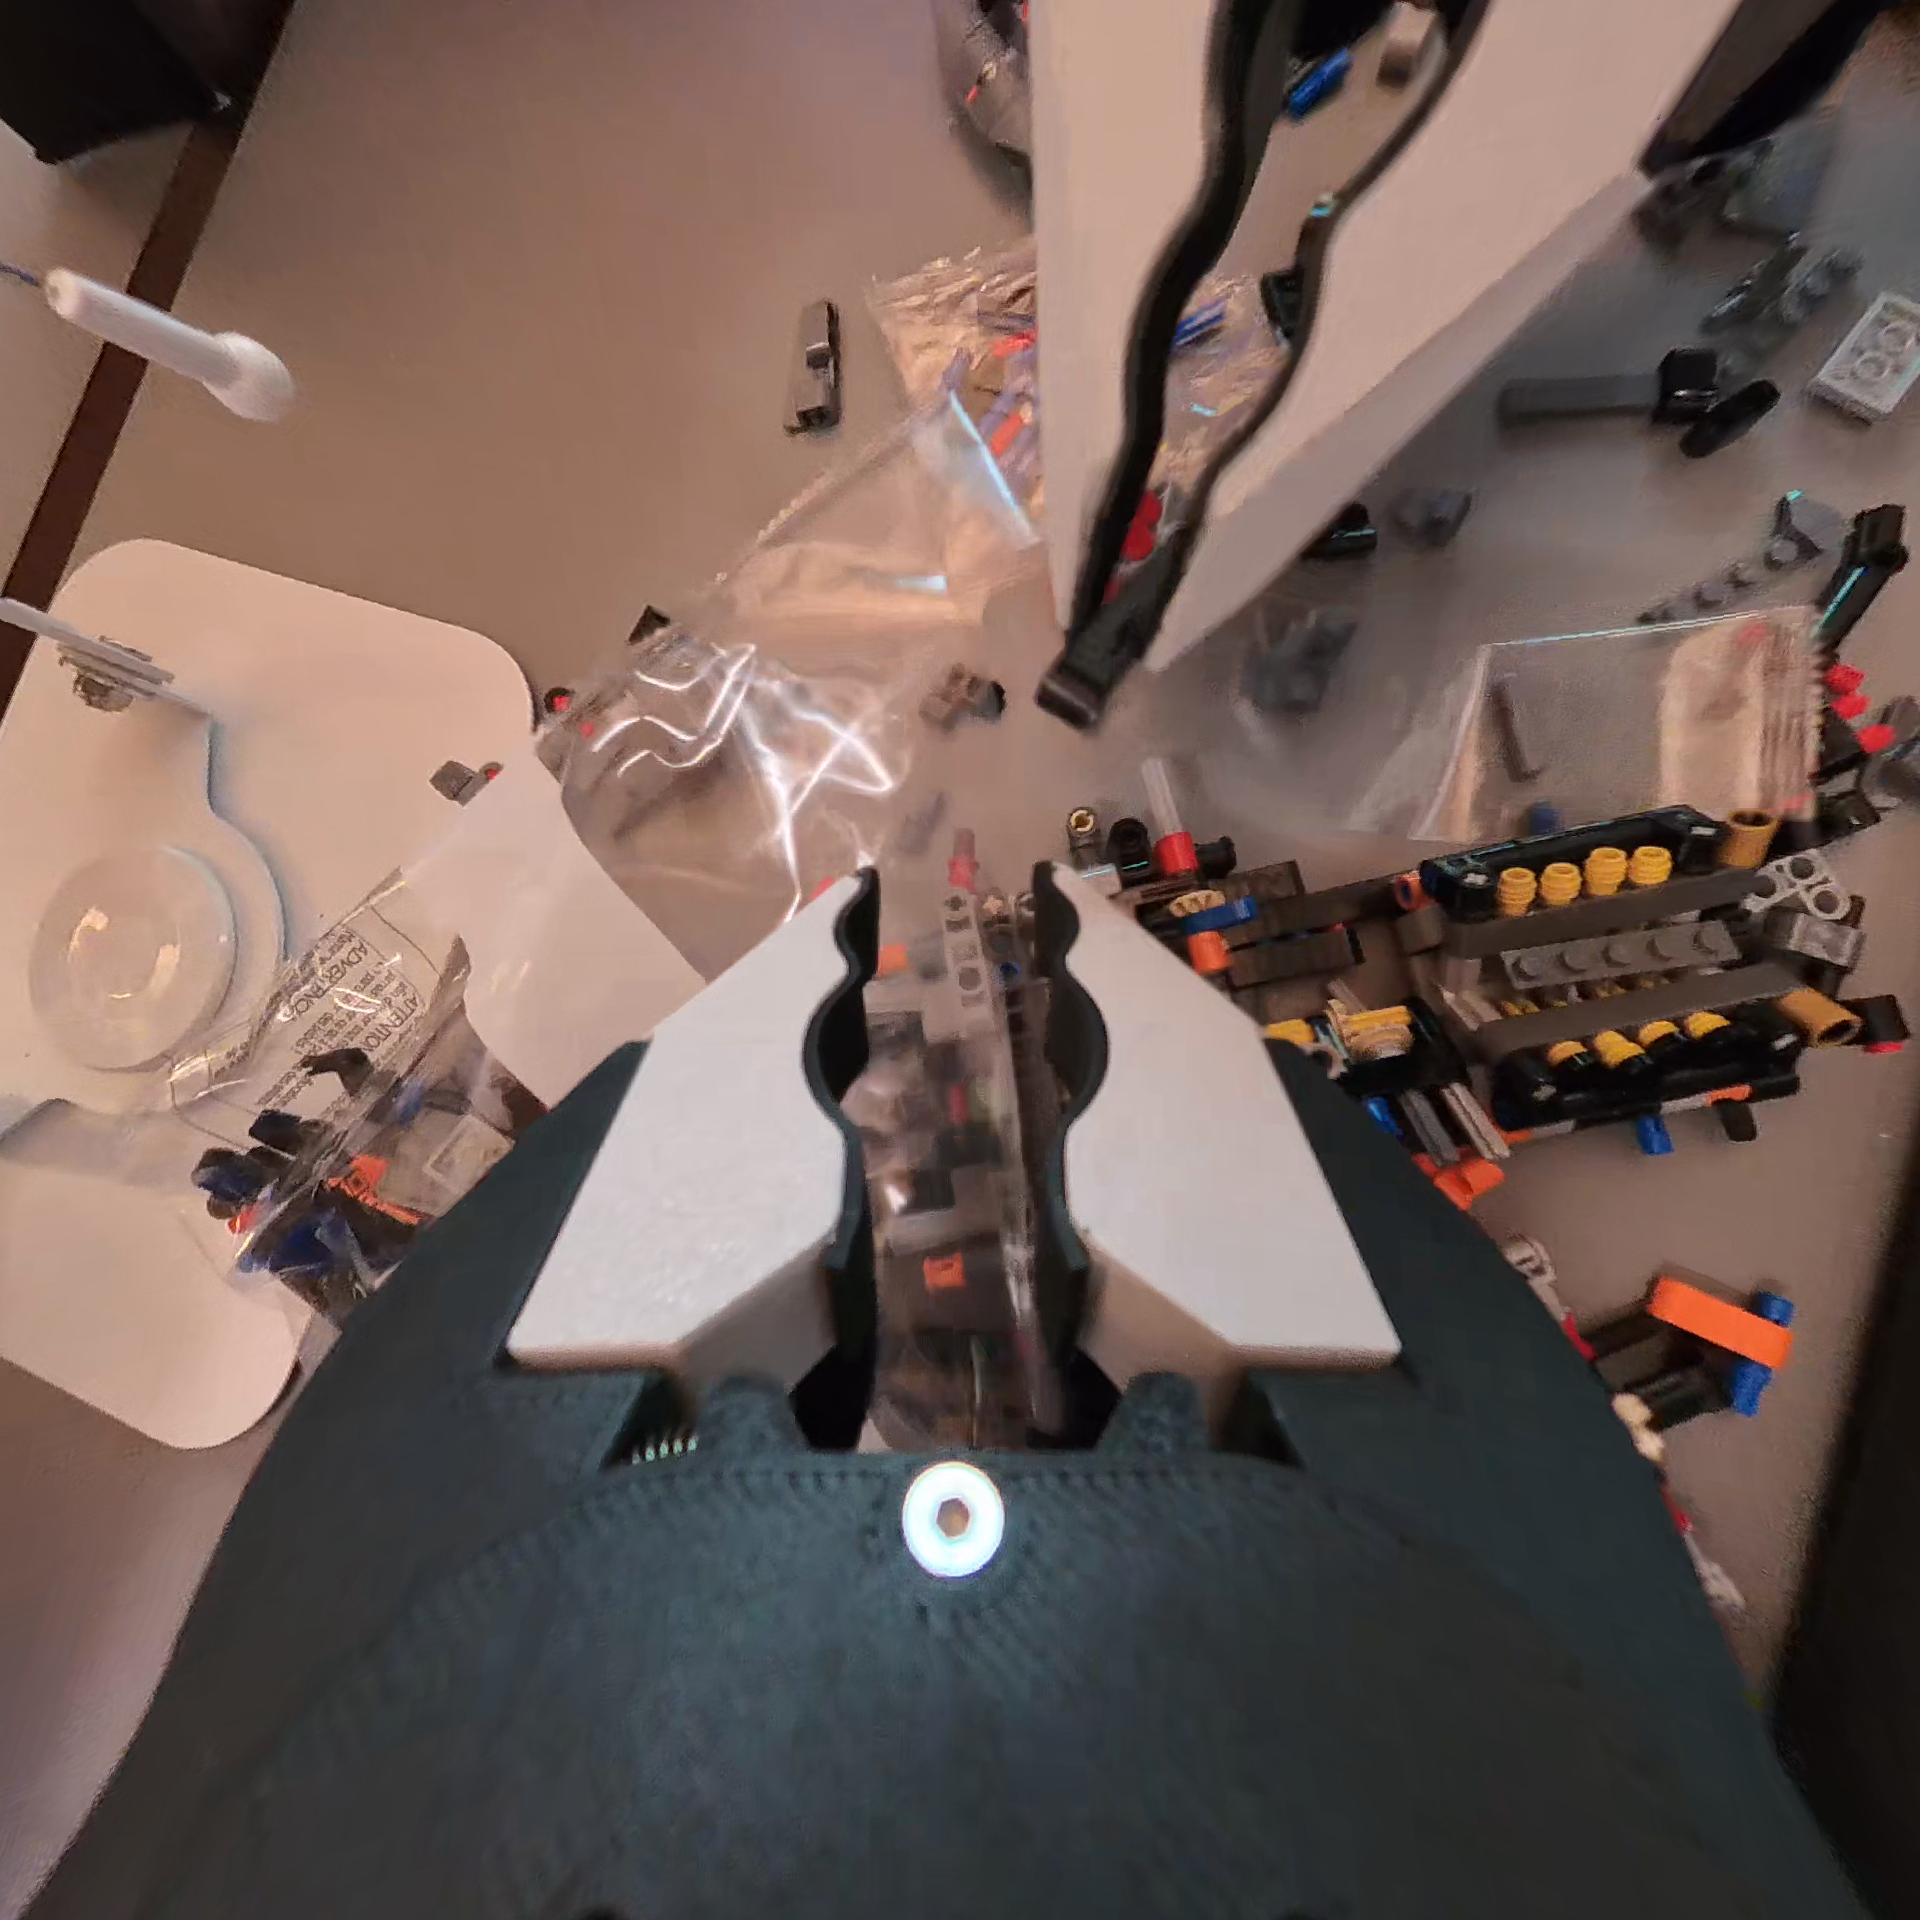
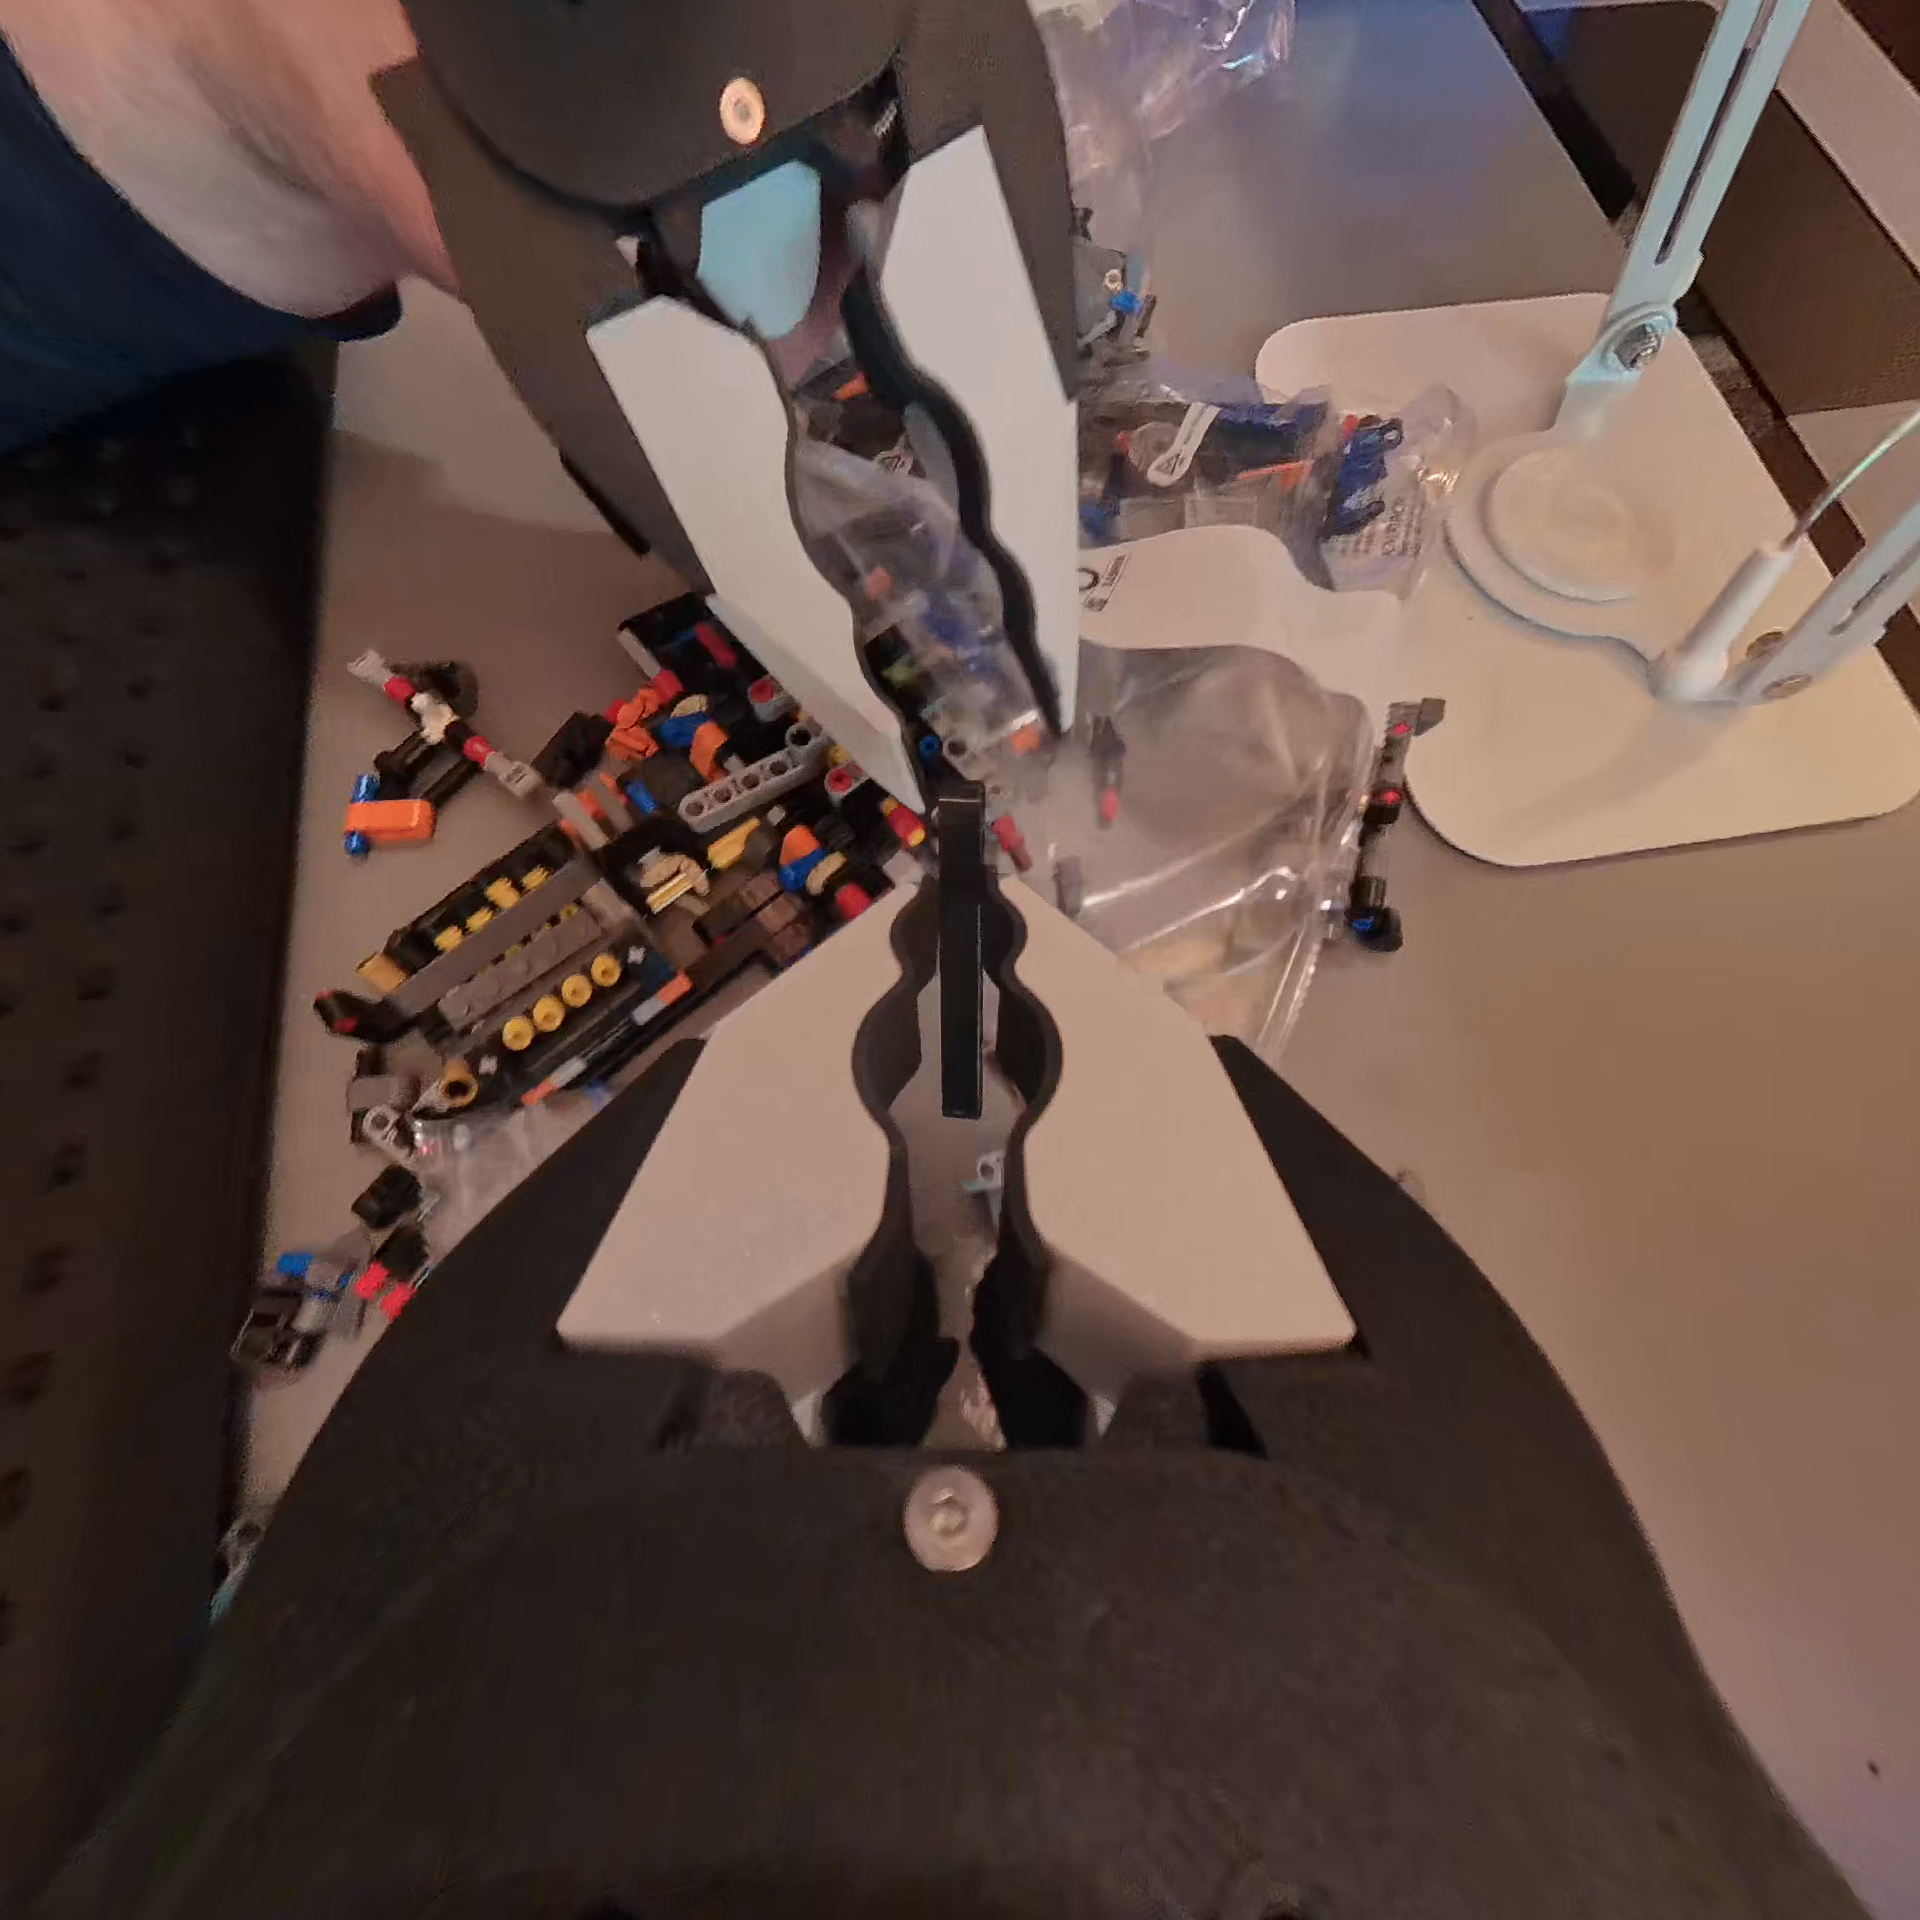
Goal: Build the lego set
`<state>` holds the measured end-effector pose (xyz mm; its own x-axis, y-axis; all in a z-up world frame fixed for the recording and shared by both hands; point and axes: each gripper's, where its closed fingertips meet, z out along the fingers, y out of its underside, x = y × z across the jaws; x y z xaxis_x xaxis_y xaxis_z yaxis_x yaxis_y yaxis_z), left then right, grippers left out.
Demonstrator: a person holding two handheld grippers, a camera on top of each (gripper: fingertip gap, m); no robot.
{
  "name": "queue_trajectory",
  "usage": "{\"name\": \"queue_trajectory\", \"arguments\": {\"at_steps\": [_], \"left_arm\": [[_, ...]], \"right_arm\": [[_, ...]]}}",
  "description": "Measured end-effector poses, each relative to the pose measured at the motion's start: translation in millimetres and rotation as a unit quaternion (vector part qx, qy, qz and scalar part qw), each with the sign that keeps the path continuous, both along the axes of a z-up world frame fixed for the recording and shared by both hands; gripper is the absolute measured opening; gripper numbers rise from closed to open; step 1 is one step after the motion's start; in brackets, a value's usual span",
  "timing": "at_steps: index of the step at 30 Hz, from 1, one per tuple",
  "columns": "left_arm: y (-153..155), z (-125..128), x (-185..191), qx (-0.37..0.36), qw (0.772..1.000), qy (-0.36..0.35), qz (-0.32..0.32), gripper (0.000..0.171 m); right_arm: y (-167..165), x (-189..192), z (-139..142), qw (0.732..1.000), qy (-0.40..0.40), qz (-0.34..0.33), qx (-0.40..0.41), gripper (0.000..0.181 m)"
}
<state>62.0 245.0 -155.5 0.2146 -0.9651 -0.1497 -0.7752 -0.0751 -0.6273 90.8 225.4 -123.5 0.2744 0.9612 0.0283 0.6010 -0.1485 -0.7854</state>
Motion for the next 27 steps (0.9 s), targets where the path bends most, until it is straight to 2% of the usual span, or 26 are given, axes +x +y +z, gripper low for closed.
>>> {"name": "queue_trajectory", "arguments": {"at_steps": [6,10,13,20,22,27], "left_arm": [[4,10,-7,0.005,0.999,-0.026,0.018,0.008],[4,15,-9,-0.010,0.998,-0.049,0.024,0.008],[4,20,-7,-0.026,0.996,-0.080,0.029,0.003],[8,45,-7,-0.055,0.983,-0.170,0.043,0.000],[8,51,-7,-0.053,0.980,-0.186,0.043,0.000],[9,58,-5,-0.034,0.979,-0.194,0.044,0.000]], "right_arm": [[-7,-18,-7,0.999,-0.018,0.029,0.002,0.005],[1,-6,-24,0.998,-0.064,0.006,0.016,0.005],[6,-5,-20,0.998,-0.051,-0.009,0.021,0.004],[6,-6,-27,0.996,-0.079,-0.012,0.030,0.004],[7,-8,-22,0.997,-0.068,-0.013,0.035,0.004],[14,-14,10,0.996,-0.018,-0.032,0.077,0.004]]}}
